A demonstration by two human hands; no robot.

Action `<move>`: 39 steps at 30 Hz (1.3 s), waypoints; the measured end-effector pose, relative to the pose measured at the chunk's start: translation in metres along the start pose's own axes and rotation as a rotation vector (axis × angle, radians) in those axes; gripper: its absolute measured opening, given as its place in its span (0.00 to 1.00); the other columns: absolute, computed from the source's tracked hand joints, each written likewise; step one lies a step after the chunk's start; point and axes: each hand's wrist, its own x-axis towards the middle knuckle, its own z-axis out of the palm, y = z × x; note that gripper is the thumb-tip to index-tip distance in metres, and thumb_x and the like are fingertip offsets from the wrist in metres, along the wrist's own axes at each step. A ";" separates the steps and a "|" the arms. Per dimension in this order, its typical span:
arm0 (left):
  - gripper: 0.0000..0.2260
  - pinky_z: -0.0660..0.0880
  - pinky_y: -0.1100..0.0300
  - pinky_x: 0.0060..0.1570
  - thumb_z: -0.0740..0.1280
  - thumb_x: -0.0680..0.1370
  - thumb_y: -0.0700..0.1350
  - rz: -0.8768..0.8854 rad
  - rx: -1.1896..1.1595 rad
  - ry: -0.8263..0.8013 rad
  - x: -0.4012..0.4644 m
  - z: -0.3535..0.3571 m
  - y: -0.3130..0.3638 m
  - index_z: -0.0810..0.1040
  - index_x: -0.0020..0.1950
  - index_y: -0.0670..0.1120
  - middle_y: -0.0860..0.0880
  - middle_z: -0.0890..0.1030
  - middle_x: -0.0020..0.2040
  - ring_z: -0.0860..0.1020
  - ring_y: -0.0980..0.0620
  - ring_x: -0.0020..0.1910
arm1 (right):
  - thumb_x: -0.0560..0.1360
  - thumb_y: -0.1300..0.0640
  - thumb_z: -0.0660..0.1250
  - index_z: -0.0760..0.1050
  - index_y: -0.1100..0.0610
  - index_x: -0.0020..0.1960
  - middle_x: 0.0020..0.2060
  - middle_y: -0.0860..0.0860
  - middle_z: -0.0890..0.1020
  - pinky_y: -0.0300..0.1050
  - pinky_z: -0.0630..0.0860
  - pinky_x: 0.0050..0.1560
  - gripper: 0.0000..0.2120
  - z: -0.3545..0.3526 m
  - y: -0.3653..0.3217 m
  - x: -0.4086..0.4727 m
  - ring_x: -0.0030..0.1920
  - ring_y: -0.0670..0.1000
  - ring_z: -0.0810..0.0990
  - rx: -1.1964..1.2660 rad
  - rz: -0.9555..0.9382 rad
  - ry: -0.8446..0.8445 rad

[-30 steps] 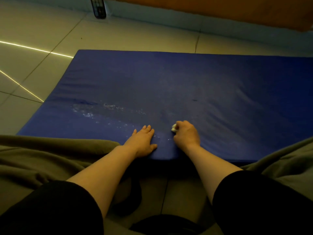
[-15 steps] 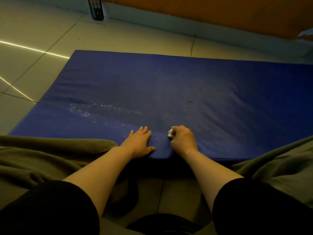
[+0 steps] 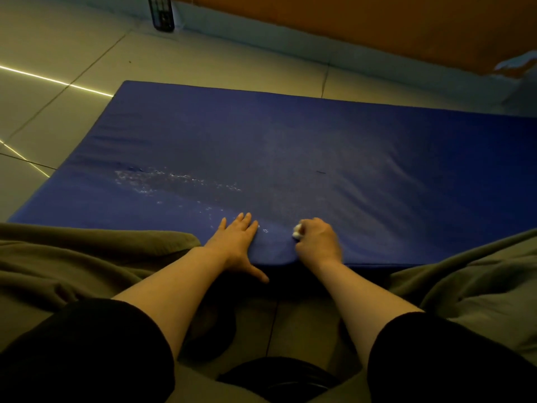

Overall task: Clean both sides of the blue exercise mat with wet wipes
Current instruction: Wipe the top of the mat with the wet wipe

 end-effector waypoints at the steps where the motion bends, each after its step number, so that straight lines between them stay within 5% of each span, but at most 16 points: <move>1: 0.57 0.37 0.42 0.74 0.71 0.67 0.67 0.001 0.029 -0.004 -0.001 0.002 0.001 0.39 0.79 0.44 0.45 0.38 0.79 0.37 0.46 0.77 | 0.73 0.60 0.64 0.79 0.59 0.50 0.53 0.57 0.78 0.48 0.73 0.50 0.08 -0.006 0.013 0.000 0.54 0.60 0.77 -0.024 0.072 0.043; 4: 0.58 0.39 0.40 0.74 0.73 0.66 0.65 -0.026 0.046 0.022 0.000 0.003 0.006 0.38 0.79 0.43 0.44 0.38 0.79 0.37 0.45 0.77 | 0.73 0.60 0.63 0.78 0.61 0.50 0.53 0.59 0.79 0.47 0.73 0.48 0.09 -0.013 0.023 -0.003 0.54 0.60 0.77 -0.093 0.156 0.098; 10: 0.54 0.41 0.41 0.74 0.73 0.70 0.60 -0.073 0.050 0.071 0.004 0.005 0.010 0.39 0.79 0.43 0.44 0.41 0.79 0.40 0.46 0.78 | 0.74 0.60 0.63 0.78 0.61 0.50 0.51 0.59 0.78 0.47 0.70 0.50 0.08 0.013 -0.032 -0.033 0.53 0.60 0.76 -0.019 -0.180 -0.011; 20: 0.54 0.62 0.43 0.71 0.75 0.69 0.58 0.111 -0.002 0.270 0.013 -0.025 0.072 0.40 0.79 0.44 0.41 0.60 0.77 0.57 0.40 0.76 | 0.72 0.61 0.64 0.78 0.64 0.47 0.50 0.61 0.77 0.48 0.71 0.46 0.09 -0.063 0.040 -0.012 0.51 0.63 0.76 -0.121 0.183 0.374; 25: 0.52 0.54 0.41 0.74 0.73 0.72 0.56 0.171 -0.004 0.253 0.033 -0.019 0.124 0.38 0.79 0.43 0.39 0.55 0.78 0.53 0.38 0.77 | 0.76 0.58 0.61 0.78 0.63 0.51 0.53 0.63 0.78 0.49 0.71 0.48 0.11 -0.081 0.083 -0.006 0.54 0.64 0.75 -0.080 0.393 0.379; 32: 0.53 0.53 0.54 0.74 0.72 0.69 0.64 0.145 -0.163 0.215 0.045 -0.003 0.090 0.43 0.79 0.44 0.46 0.51 0.80 0.52 0.48 0.78 | 0.72 0.62 0.63 0.75 0.63 0.46 0.49 0.60 0.77 0.48 0.68 0.44 0.05 -0.036 0.066 -0.012 0.51 0.62 0.75 -0.037 0.152 0.233; 36: 0.47 0.56 0.56 0.73 0.72 0.71 0.60 0.150 -0.265 0.227 0.047 -0.009 0.080 0.49 0.80 0.45 0.48 0.54 0.79 0.55 0.50 0.77 | 0.70 0.60 0.63 0.75 0.63 0.41 0.44 0.61 0.78 0.48 0.68 0.41 0.06 -0.018 0.042 -0.027 0.45 0.63 0.76 0.082 -0.115 0.158; 39: 0.47 0.51 0.55 0.75 0.70 0.71 0.63 0.137 -0.198 0.192 0.045 -0.010 0.077 0.49 0.80 0.45 0.48 0.50 0.80 0.50 0.50 0.78 | 0.70 0.62 0.65 0.77 0.62 0.44 0.46 0.60 0.79 0.49 0.72 0.46 0.05 -0.029 0.061 -0.024 0.49 0.61 0.77 0.078 -0.073 0.139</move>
